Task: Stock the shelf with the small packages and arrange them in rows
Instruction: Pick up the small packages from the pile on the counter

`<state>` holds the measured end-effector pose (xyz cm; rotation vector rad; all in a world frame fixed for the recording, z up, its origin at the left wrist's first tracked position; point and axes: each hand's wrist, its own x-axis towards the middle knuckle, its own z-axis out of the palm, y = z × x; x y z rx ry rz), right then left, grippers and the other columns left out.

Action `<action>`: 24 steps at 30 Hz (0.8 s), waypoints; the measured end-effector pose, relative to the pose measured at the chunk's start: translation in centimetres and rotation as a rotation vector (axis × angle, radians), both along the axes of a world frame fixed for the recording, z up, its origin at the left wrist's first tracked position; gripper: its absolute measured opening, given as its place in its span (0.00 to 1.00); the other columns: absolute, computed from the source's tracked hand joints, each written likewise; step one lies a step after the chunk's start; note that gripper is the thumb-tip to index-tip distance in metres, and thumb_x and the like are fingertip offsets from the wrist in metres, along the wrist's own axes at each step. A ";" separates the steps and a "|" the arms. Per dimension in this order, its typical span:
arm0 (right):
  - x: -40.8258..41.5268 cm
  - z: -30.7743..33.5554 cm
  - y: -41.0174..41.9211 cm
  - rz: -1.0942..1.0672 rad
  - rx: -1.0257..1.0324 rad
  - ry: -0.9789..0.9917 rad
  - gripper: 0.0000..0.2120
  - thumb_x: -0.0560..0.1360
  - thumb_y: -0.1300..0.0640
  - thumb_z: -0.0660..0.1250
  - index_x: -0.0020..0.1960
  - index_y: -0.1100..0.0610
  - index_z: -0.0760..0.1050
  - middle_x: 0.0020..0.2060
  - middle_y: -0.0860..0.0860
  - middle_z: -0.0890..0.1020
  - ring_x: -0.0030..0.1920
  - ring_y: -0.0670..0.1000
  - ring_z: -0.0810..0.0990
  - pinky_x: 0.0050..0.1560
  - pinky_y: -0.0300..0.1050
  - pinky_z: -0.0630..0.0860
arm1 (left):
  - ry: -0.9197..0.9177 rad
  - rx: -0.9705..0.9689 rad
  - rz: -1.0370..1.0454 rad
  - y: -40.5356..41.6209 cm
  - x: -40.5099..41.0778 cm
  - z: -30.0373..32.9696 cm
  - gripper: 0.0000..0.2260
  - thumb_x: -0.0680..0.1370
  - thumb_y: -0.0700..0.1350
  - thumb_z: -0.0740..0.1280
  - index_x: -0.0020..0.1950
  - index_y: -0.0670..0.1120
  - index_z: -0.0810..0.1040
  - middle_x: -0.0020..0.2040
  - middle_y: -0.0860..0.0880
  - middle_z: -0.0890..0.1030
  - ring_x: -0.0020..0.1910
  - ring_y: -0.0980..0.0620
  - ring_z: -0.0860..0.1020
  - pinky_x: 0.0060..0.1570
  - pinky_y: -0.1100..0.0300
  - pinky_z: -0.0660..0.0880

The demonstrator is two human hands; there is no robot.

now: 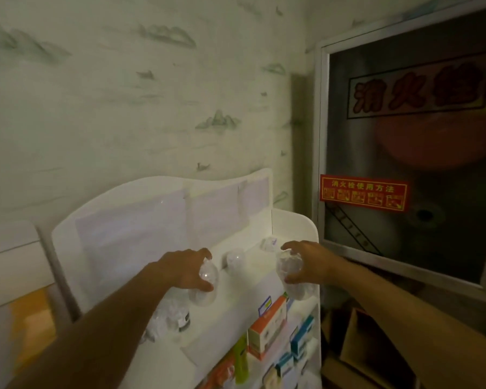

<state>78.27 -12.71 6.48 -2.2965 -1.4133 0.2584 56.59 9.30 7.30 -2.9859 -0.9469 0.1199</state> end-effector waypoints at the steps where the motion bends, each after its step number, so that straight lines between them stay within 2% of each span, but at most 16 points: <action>1: 0.6 -0.6 0.3 -0.003 -0.012 0.002 0.35 0.67 0.45 0.76 0.70 0.45 0.65 0.68 0.48 0.73 0.65 0.53 0.72 0.67 0.52 0.71 | 0.008 -0.007 0.006 0.5 0.8 -0.5 0.36 0.66 0.69 0.69 0.70 0.58 0.62 0.65 0.53 0.74 0.61 0.50 0.75 0.59 0.55 0.71; 6: 3.0 -2.8 3.1 -0.007 -0.090 0.014 0.34 0.68 0.46 0.75 0.70 0.45 0.66 0.67 0.47 0.73 0.64 0.51 0.72 0.66 0.51 0.72 | -0.011 -0.071 0.005 3.7 4.5 -3.0 0.33 0.67 0.67 0.70 0.66 0.56 0.66 0.61 0.54 0.76 0.55 0.53 0.76 0.54 0.59 0.71; 10: 4.1 -3.0 7.4 0.046 -0.158 -0.037 0.31 0.70 0.47 0.74 0.69 0.45 0.66 0.66 0.47 0.73 0.64 0.52 0.73 0.66 0.49 0.71 | -0.008 -0.180 0.008 7.3 6.5 -4.8 0.33 0.69 0.61 0.72 0.69 0.53 0.64 0.65 0.50 0.74 0.60 0.50 0.74 0.60 0.55 0.71; 13: 5.1 -3.3 11.0 0.083 -0.178 -0.058 0.31 0.70 0.45 0.74 0.69 0.45 0.66 0.66 0.48 0.73 0.64 0.52 0.73 0.66 0.48 0.70 | -0.051 -0.233 0.031 10.5 7.2 -6.0 0.34 0.69 0.60 0.73 0.70 0.53 0.64 0.68 0.51 0.71 0.64 0.49 0.72 0.65 0.54 0.69; 18: 5.5 -6.5 16.8 0.103 -0.212 -0.083 0.32 0.70 0.42 0.72 0.70 0.46 0.65 0.66 0.49 0.74 0.63 0.53 0.74 0.63 0.50 0.72 | 0.010 -0.130 0.071 13.8 7.9 -9.2 0.35 0.68 0.64 0.71 0.70 0.57 0.63 0.68 0.53 0.69 0.64 0.49 0.73 0.63 0.52 0.71; 24: 5.9 -10.7 21.3 0.143 -0.210 -0.037 0.31 0.74 0.44 0.68 0.72 0.50 0.62 0.67 0.52 0.73 0.65 0.55 0.72 0.63 0.50 0.71 | -0.047 -0.028 0.058 14.4 10.1 -12.5 0.35 0.69 0.69 0.66 0.72 0.59 0.61 0.71 0.57 0.68 0.66 0.52 0.71 0.63 0.55 0.70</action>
